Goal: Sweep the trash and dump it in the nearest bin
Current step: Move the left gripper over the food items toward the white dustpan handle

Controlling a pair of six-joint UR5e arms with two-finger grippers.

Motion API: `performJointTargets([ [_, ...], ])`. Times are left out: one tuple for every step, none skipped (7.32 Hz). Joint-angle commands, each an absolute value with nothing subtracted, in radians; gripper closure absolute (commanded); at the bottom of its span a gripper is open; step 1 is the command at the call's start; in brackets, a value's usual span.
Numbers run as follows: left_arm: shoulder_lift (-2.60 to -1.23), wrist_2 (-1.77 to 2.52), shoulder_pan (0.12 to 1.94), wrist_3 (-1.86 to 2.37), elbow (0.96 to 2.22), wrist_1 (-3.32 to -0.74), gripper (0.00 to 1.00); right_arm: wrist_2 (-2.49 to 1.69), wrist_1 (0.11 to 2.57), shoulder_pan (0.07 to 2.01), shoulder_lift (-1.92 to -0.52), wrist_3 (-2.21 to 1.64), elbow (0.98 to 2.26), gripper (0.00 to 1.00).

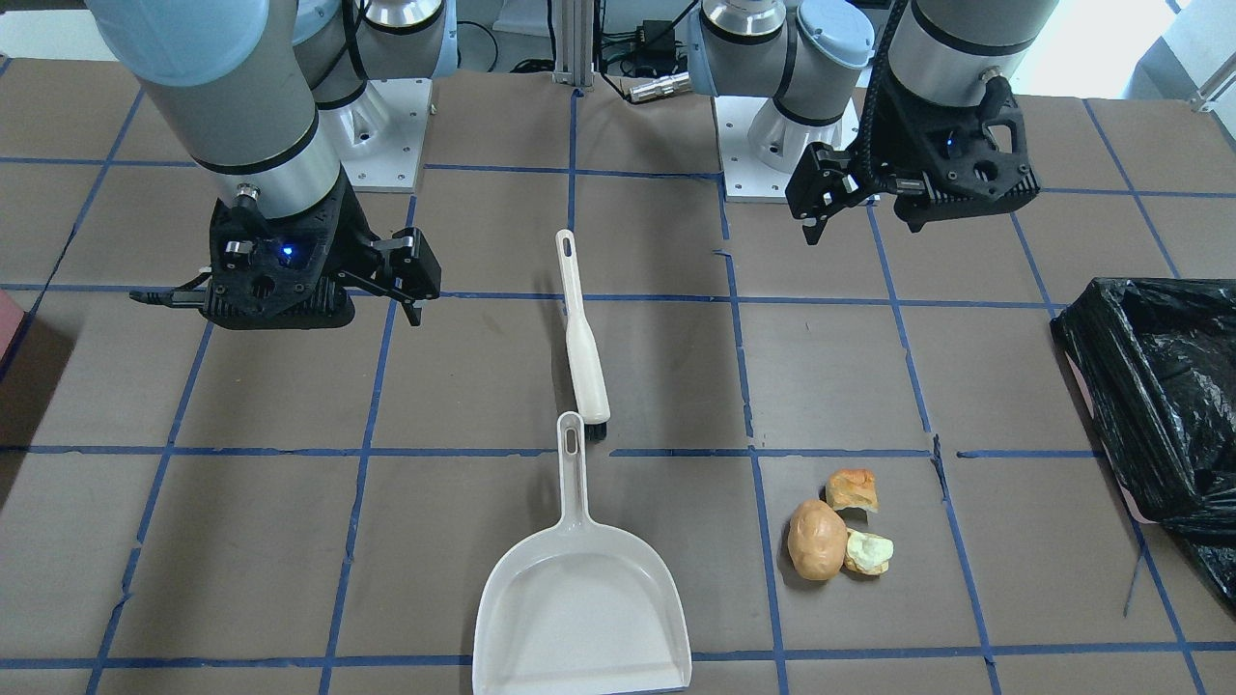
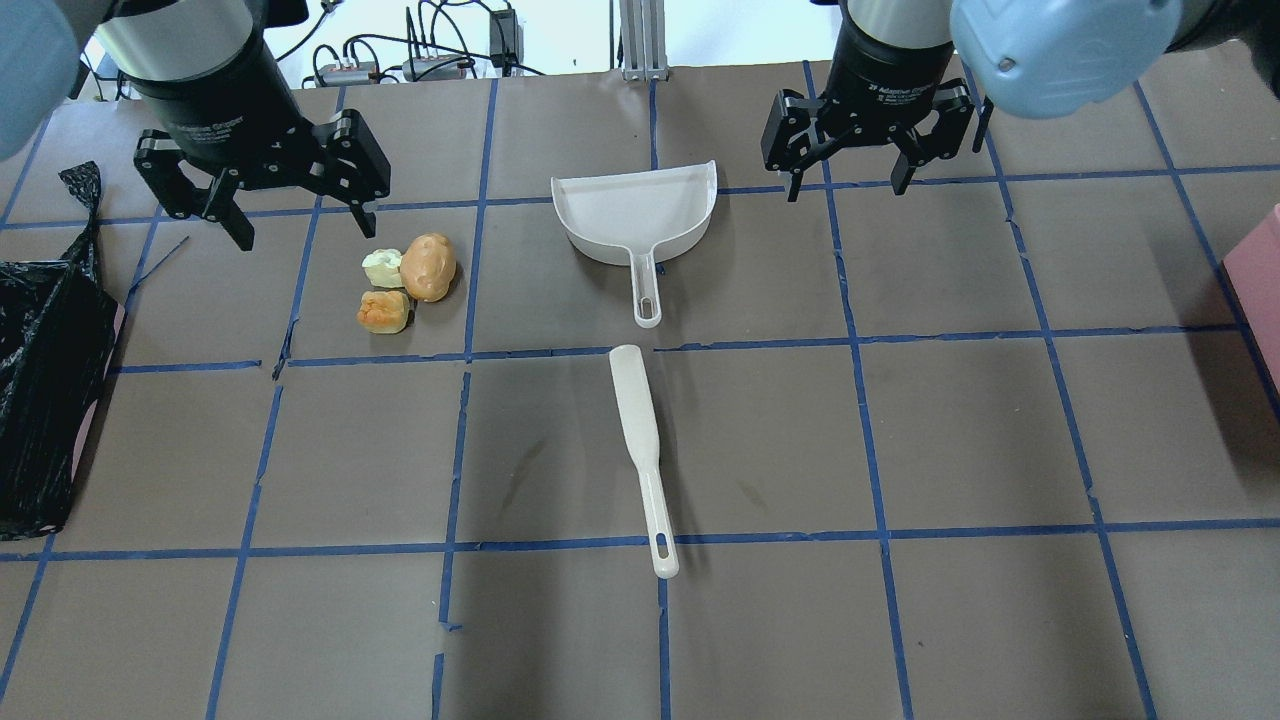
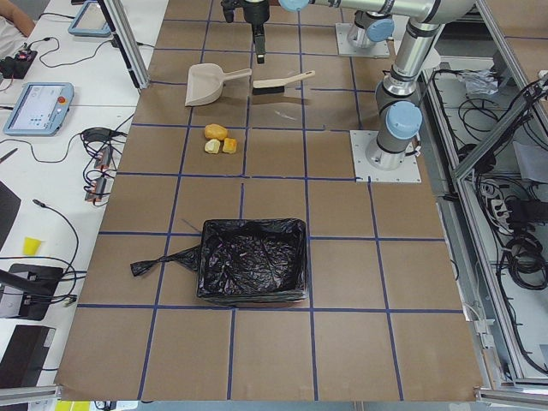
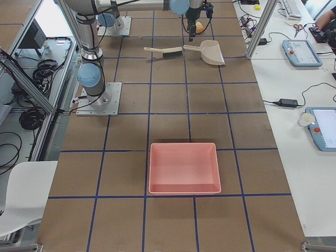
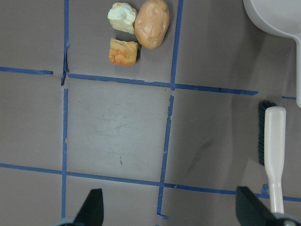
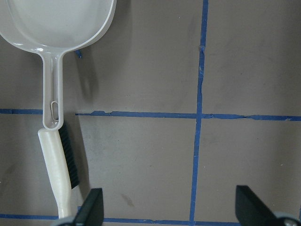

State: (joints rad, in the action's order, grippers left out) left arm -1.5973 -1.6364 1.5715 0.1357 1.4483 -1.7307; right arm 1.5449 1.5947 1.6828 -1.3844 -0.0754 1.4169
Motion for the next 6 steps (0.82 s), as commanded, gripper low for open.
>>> performJointTargets([
  [-1.574, -1.64, 1.563, 0.133, 1.45, -1.749, 0.0, 1.545, 1.589, 1.683, -1.385, -0.075, 1.417, 0.0],
  [-1.571, -1.64, 1.565, 0.133, 1.448, -1.749, 0.0, 1.546, 1.588, 1.681, -1.384, -0.075, 1.417, 0.0],
  [-1.571, -1.634, 1.565, 0.133, 1.451, -1.747, 0.0, 1.545, 1.589, 1.681, -1.385, -0.075, 1.417, 0.0],
  [-1.575, -1.626, 1.565, 0.133, 1.453, -1.749, 0.0, 1.546, 1.589, 1.681, -1.384, -0.075, 1.417, 0.0],
  [-1.577, -1.625, 1.566, 0.129, 1.46, -1.747, 0.0, 1.545, 1.589, 1.68, -1.384, -0.075, 1.417, 0.0],
  [-1.577, -1.624, 1.569, 0.097, 1.472, -1.738, 0.0, 1.545, 1.592, 1.678, -1.384, -0.074, 1.416, 0.0],
])
